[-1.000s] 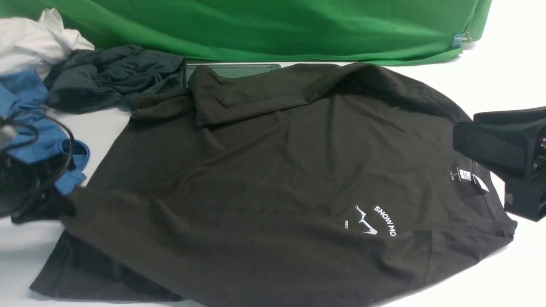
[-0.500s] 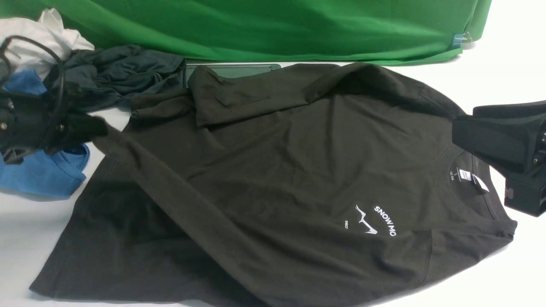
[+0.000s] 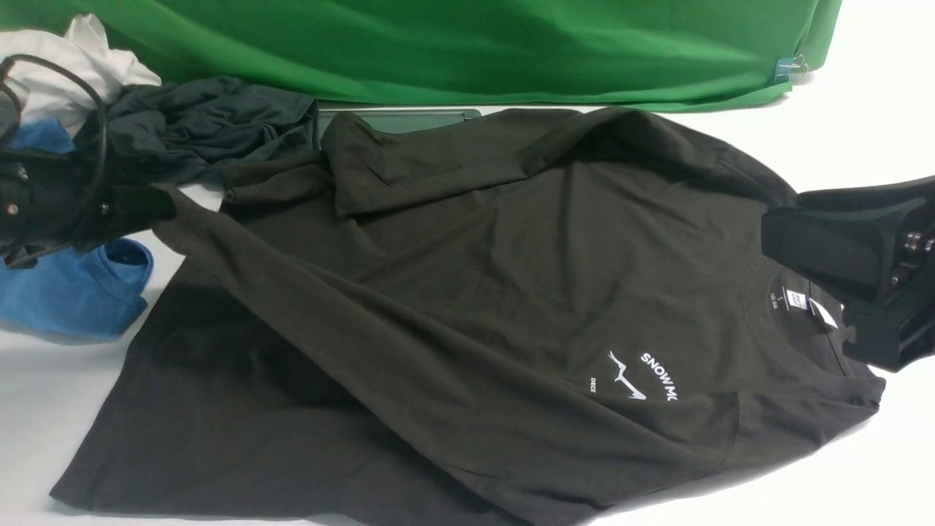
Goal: Fold a long-sleeved shirt on a white desktop.
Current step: 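Fold the left side of the black T-shirt inward over its body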
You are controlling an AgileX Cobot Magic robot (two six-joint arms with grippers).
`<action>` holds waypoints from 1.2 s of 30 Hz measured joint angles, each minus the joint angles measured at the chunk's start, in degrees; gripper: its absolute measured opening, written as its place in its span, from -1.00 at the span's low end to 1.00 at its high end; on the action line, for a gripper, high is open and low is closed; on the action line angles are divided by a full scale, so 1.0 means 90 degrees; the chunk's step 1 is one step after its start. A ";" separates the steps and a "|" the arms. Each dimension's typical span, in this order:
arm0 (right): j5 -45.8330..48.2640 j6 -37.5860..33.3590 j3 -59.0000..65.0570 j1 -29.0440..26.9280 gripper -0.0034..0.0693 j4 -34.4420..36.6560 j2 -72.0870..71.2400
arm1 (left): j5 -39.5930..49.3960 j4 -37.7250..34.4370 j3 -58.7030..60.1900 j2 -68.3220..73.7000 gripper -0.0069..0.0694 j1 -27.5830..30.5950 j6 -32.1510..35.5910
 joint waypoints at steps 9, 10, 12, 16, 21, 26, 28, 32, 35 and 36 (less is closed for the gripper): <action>0.0026 0.0011 0.0000 0.0000 -0.24 0.0000 0.0117 | 0.0036 -0.1010 -0.0014 0.0254 -0.69 -0.0230 0.1878; 0.0026 0.0011 0.0000 0.0000 -0.24 0.0000 0.0117 | 0.0030 -0.1146 -0.0034 0.0254 -0.69 -0.0330 0.2195; 0.0033 0.0024 0.0000 0.0000 -0.24 0.0000 0.0117 | -0.0070 -0.1195 -0.0061 0.0254 -0.69 -0.0477 0.2415; 0.0168 0.0038 0.0000 0.0000 -0.24 0.0000 0.0117 | -0.0540 -0.0537 -0.0061 0.0278 -0.69 -0.0563 0.1881; 0.0283 0.0046 0.0006 0.0000 -0.24 0.0000 0.0117 | -0.0842 0.0779 -0.0063 0.0485 -0.67 -0.0563 0.0919; 0.0308 0.0046 0.0006 0.0000 -0.24 0.0000 0.0117 | -0.1028 0.2121 -0.0068 0.0648 -0.53 -0.0566 -0.0662; 0.0319 0.0046 0.0006 0.0000 -0.24 0.0000 0.0117 | -0.1048 0.2786 -0.0075 0.0647 -0.38 -0.0566 -0.1434; 0.0474 0.0084 0.0006 0.0000 -0.15 0.0000 0.0117 | -0.0968 0.3603 -0.0129 0.0647 0.05 -0.0566 -0.2292; 0.0481 0.0131 0.0006 0.0000 0.00 0.0000 0.0117 | -0.0745 0.3734 -0.0346 0.0647 0.50 -0.0566 -0.2447; 0.0481 0.0133 0.0006 0.0000 0.03 0.0000 0.0117 | -0.0710 0.3742 -0.0401 0.0647 0.56 -0.0566 -0.2456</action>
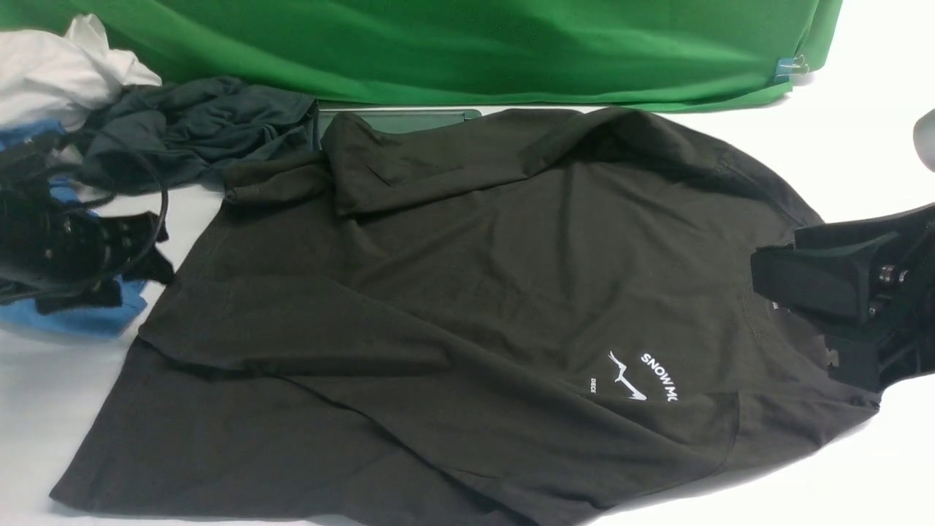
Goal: Fold a long-sleeved shirt on a white desktop.
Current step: 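Fold the left side of the black T-shirt inward over its body, then grab the top left corner of the dark shirt with the left gripper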
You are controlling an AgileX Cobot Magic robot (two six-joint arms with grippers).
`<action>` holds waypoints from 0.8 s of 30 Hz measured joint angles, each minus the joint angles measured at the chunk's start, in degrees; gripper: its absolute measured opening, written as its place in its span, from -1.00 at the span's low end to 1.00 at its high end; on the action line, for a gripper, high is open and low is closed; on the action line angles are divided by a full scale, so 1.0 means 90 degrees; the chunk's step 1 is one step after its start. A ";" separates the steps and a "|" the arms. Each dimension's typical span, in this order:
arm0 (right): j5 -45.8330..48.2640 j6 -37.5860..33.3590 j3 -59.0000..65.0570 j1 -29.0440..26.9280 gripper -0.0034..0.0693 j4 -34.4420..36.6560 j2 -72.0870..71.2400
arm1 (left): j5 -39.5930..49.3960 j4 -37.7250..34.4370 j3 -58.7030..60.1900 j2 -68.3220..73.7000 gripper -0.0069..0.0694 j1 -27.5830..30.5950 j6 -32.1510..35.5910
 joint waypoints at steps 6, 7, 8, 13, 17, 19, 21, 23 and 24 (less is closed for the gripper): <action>-0.0076 0.0283 0.0000 0.0000 0.54 0.0000 0.0050 | 0.0348 -0.0648 -0.1265 0.0140 0.98 -0.0015 -0.0100; -0.0103 0.0332 0.0000 0.0000 0.59 0.0000 0.0065 | 0.0425 -0.0822 -0.1637 0.0280 0.99 -0.0039 -0.0096; -0.0157 0.0374 0.0000 0.0000 0.61 0.0000 0.0073 | 0.0550 -0.0981 -0.1925 0.0439 0.99 -0.0046 -0.0073; -0.0727 0.0006 -0.0009 0.0000 0.62 0.0000 0.0108 | 0.1137 -0.1663 -0.2776 0.1194 0.95 -0.0059 0.0424; -0.0655 -0.0258 -0.0311 0.0000 0.62 0.0000 0.0413 | 0.1397 -0.1822 -0.3469 0.1773 0.83 -0.0272 0.0549; -0.0601 -0.0305 -0.0418 0.0000 0.62 0.0000 0.0542 | 0.1413 -0.1605 -0.3758 0.1947 0.81 -0.0377 0.0556; -0.0479 -0.0333 -0.0627 0.0000 0.62 0.0000 0.0800 | 0.1467 -0.0694 -0.4431 0.2324 0.78 -0.0620 0.0460; -0.0387 -0.0346 -0.0738 0.0000 0.62 0.0000 0.0935 | 0.1616 0.0039 -0.4870 0.2592 0.77 -0.0775 0.0313; -0.0361 -0.0373 -0.0784 0.0000 0.62 0.0000 0.1001 | 0.1789 0.0427 -0.5130 0.2763 0.76 -0.0866 0.0250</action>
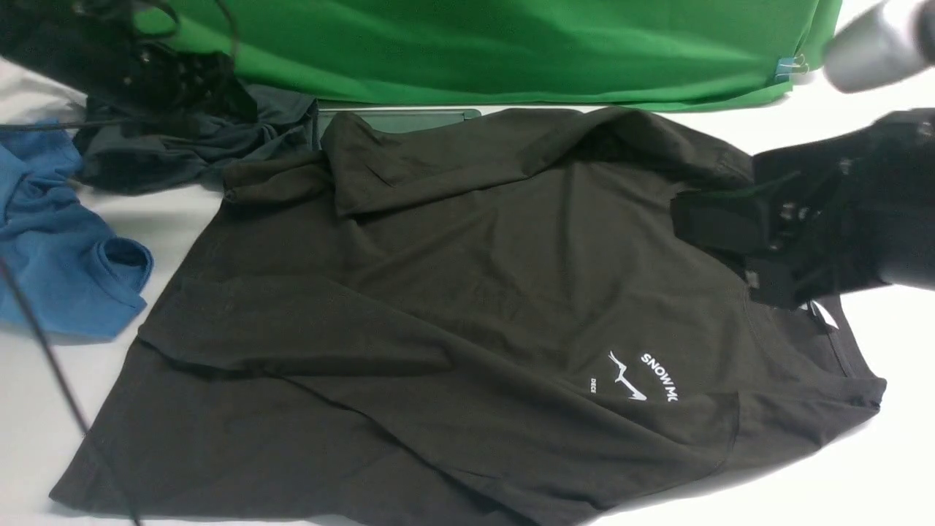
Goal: Fold a long-sleeved shirt on a white desktop.
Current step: 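Grab the top left corner of the dark shirt with the left gripper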
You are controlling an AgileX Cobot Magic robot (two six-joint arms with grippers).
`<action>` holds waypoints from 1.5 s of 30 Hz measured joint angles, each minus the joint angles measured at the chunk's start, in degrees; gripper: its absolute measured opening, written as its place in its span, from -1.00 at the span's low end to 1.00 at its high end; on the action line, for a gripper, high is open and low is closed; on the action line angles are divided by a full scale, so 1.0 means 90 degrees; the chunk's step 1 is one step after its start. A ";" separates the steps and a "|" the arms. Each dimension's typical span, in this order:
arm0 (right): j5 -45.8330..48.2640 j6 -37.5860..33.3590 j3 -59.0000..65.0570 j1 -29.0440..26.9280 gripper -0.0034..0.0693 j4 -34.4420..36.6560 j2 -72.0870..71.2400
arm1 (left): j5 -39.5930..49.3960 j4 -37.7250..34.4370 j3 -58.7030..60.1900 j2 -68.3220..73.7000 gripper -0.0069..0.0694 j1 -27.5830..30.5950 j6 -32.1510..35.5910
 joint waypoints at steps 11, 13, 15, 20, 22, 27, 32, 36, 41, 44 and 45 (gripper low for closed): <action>-0.0073 -0.0046 -0.0054 0.0000 0.62 0.0000 0.0214 | 0.0138 -0.1700 -0.0595 0.0397 0.71 -0.0413 0.0484; -0.0103 -0.0046 -0.0056 0.0000 0.62 0.0000 0.0214 | 0.0015 -0.1835 -0.0623 0.0474 0.71 -0.0537 0.0456; -0.0118 -0.0046 -0.0056 0.0000 0.62 0.0000 0.0214 | -0.0126 -0.1830 -0.0623 0.0576 0.71 -0.0627 0.0450; -0.0112 -0.0046 -0.0056 0.0000 0.62 0.0000 0.0214 | -0.0543 -0.2009 -0.0623 0.0992 0.71 -0.0719 0.0429; -0.0099 -0.0046 -0.0056 0.0000 0.62 0.0000 0.0214 | -0.0606 -0.2239 -0.0623 0.1132 0.71 -0.0713 0.0412; -0.0093 -0.0046 -0.0056 0.0000 0.62 0.0000 0.0214 | -0.0673 -0.2636 -0.0623 0.1312 0.61 -0.0713 0.0412; -0.0051 -0.0046 -0.0056 0.0000 0.62 0.0000 0.0214 | -0.0765 -0.2829 -0.0623 0.1391 0.13 -0.0713 0.0508; -0.0002 -0.0046 -0.0056 0.0000 0.62 0.0000 0.0214 | -0.0669 -0.2873 -0.0659 0.1406 -0.32 -0.0713 0.0539; 0.0047 -0.0046 -0.0056 0.0000 0.62 0.0000 0.0214 | -0.0271 -0.2871 -0.1040 0.1405 -0.77 -0.0713 0.0533; 0.0107 -0.0053 -0.0056 0.0000 0.62 0.0000 0.0214 | 0.0084 -0.2519 -0.1385 0.1324 -0.77 -0.0713 0.0424; 0.0151 -0.0077 -0.0056 0.0000 0.62 0.0000 0.0214 | 0.0213 -0.2361 -0.1478 0.1283 -0.77 -0.0713 0.0393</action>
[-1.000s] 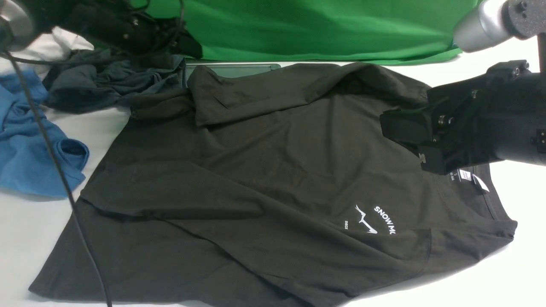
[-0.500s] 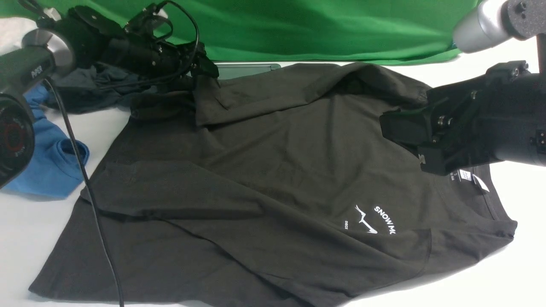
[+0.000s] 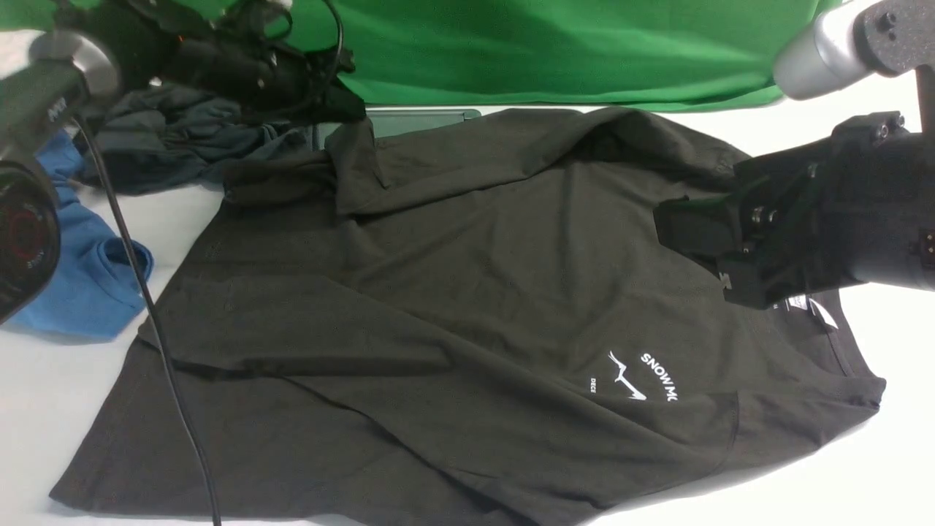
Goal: Fold a long-sleeved shirt on a white desktop.
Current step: 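Grab the top left corner of the dark shirt with the left gripper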
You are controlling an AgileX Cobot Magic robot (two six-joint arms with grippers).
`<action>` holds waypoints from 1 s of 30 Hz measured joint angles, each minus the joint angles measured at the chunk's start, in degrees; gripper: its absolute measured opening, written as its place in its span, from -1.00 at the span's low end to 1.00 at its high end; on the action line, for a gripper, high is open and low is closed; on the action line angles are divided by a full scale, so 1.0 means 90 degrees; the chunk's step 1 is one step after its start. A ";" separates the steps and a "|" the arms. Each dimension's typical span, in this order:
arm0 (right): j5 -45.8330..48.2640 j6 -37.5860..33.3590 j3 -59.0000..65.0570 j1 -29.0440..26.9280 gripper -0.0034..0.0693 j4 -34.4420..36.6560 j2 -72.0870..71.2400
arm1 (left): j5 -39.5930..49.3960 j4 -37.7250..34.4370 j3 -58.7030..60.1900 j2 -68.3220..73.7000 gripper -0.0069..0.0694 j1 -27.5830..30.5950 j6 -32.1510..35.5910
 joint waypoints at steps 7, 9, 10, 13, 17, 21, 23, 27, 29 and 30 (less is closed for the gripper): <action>0.0304 -0.0358 0.0000 0.0000 0.62 -0.0005 0.0000 | 0.0813 0.2056 -0.0629 -0.0204 -0.69 -0.0070 0.0497; 0.0304 -0.0422 0.0000 0.0000 0.62 -0.0005 0.0000 | 0.0875 0.2468 -0.0645 -0.0204 -0.61 -0.0134 0.0889; 0.0291 -0.0474 0.0000 0.0000 0.62 -0.0005 0.0000 | 0.0857 0.2724 -0.0645 -0.0175 -0.50 -0.0202 0.1228; 0.0226 -0.0504 0.0000 0.0000 0.62 -0.0005 0.0000 | 0.0572 0.2906 -0.0645 -0.0096 -0.16 -0.0364 0.1600; 0.0172 -0.0510 0.0000 0.0000 0.62 -0.0005 0.0000 | -0.0095 0.3011 -0.0647 0.0014 0.42 -0.0558 0.2149; 0.0172 -0.0510 0.0000 0.0000 0.62 -0.0005 0.0000 | -0.0321 0.2920 -0.0647 0.0129 0.89 -0.0603 0.3502; 0.0172 -0.0518 0.0000 0.0000 0.62 -0.0005 0.0000 | -0.0327 0.2832 -0.0647 0.0179 0.94 -0.0603 0.3766; 0.0116 -0.0560 0.0000 0.0000 0.62 -0.0005 0.0000 | -0.0328 0.2381 -0.0647 0.0443 0.99 -0.0603 0.4318; 0.0076 -0.0560 0.0000 0.0000 0.62 -0.0005 0.0000 | -0.0298 0.2247 -0.0647 0.0575 0.94 -0.0603 0.4397; 0.0064 -0.0567 0.0000 0.0000 0.62 -0.0005 0.0000 | -0.0272 0.2199 -0.0647 0.0628 0.87 -0.0603 0.4404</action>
